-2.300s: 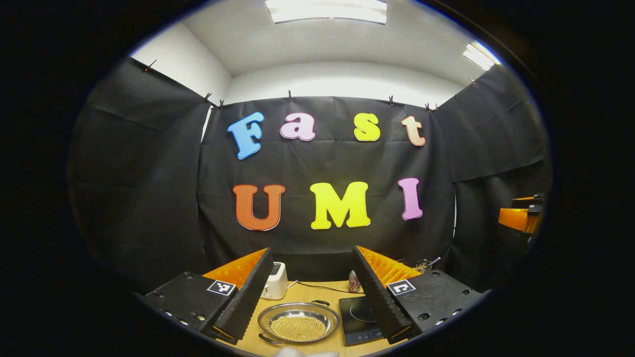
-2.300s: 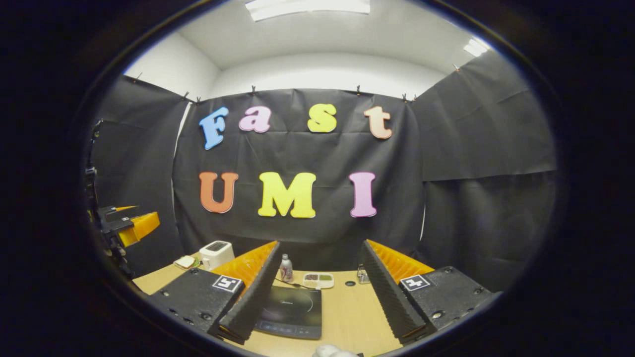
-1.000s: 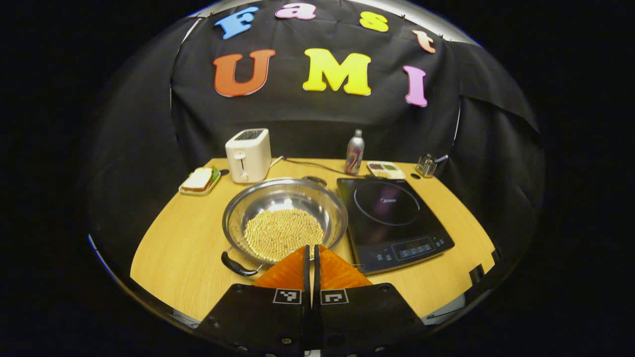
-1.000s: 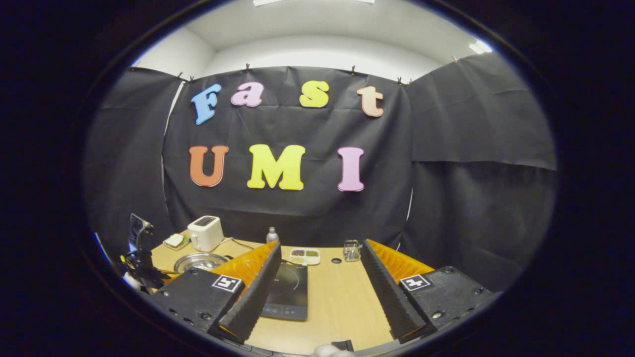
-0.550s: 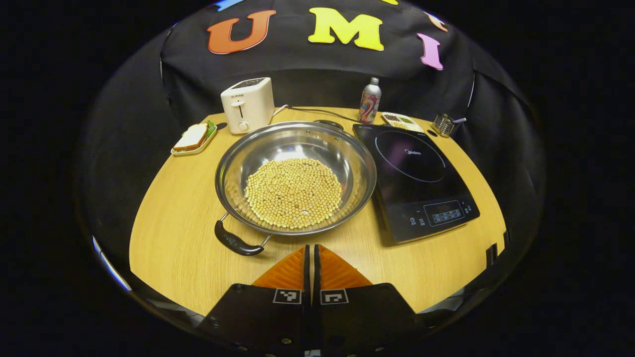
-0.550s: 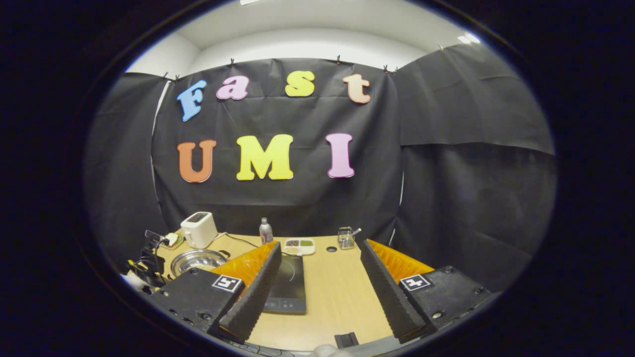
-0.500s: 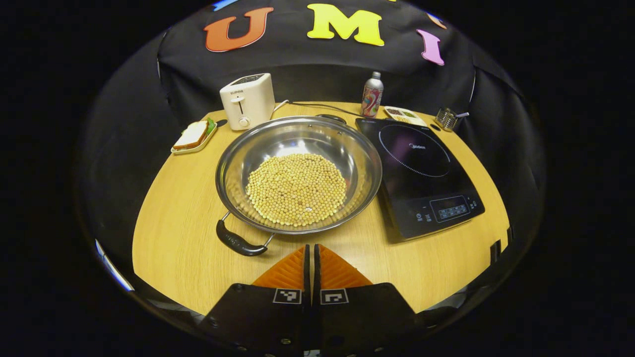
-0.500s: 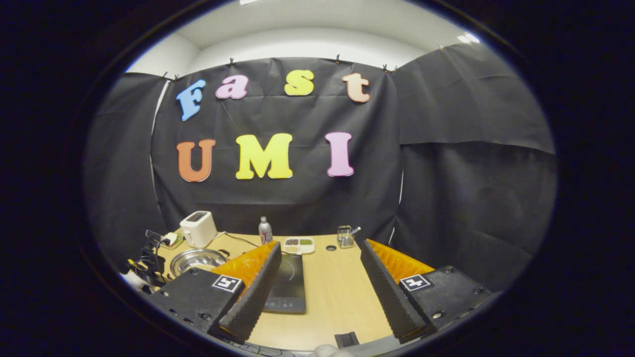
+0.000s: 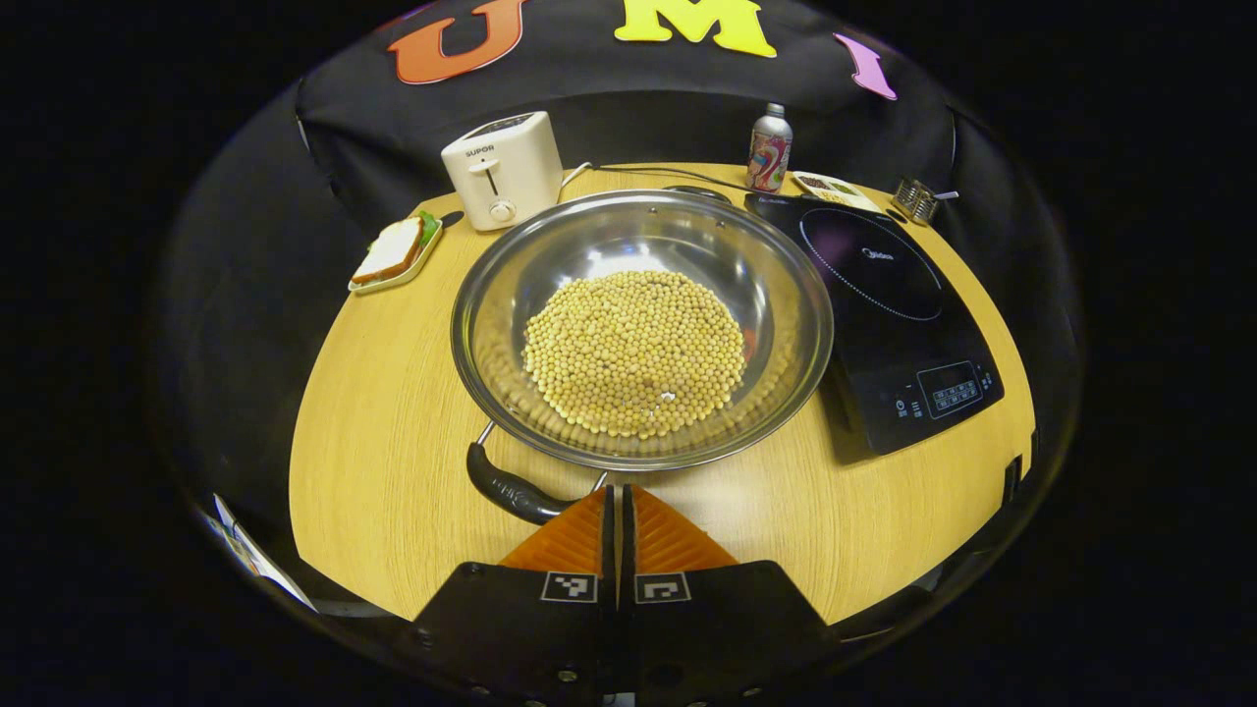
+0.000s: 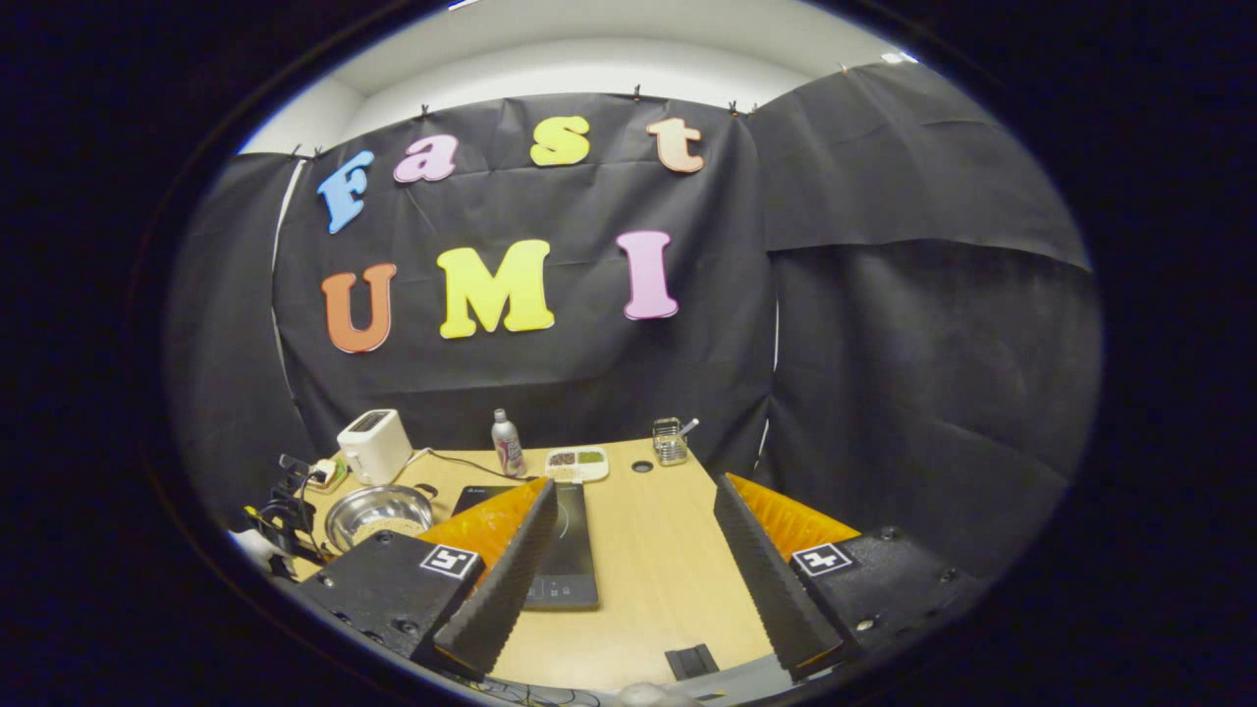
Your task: First push the handle of the pot to place it horizontally, then grasp the pot with both hands and set it on the induction cooktop.
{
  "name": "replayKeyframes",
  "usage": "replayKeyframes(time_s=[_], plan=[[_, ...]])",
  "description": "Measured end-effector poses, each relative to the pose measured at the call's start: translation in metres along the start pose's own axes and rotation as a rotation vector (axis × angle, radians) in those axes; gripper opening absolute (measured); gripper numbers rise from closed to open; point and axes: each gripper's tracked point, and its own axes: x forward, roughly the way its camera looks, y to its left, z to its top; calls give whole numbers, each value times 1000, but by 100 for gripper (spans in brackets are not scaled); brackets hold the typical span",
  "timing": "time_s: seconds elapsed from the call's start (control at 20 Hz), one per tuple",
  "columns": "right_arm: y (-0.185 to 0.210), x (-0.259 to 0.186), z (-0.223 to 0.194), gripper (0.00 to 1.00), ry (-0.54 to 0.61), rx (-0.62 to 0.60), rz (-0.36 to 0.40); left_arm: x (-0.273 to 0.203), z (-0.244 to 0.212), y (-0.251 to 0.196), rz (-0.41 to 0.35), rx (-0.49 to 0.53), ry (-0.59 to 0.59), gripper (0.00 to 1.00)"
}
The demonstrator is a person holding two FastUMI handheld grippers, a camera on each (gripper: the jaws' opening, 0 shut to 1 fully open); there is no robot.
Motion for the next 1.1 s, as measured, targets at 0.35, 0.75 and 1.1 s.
replayKeyframes(time_s=[0.35,0.75,1.1], plan=[[9,12,1,100,8,-8,12,2,8,24,32,-25,-6,10],[12,19,-4,96,27,-13,20,8,22,62,89,-45,-17,10],[12,18,3,100,18,-25,13,16,40,90,122,-78,-40,0]])
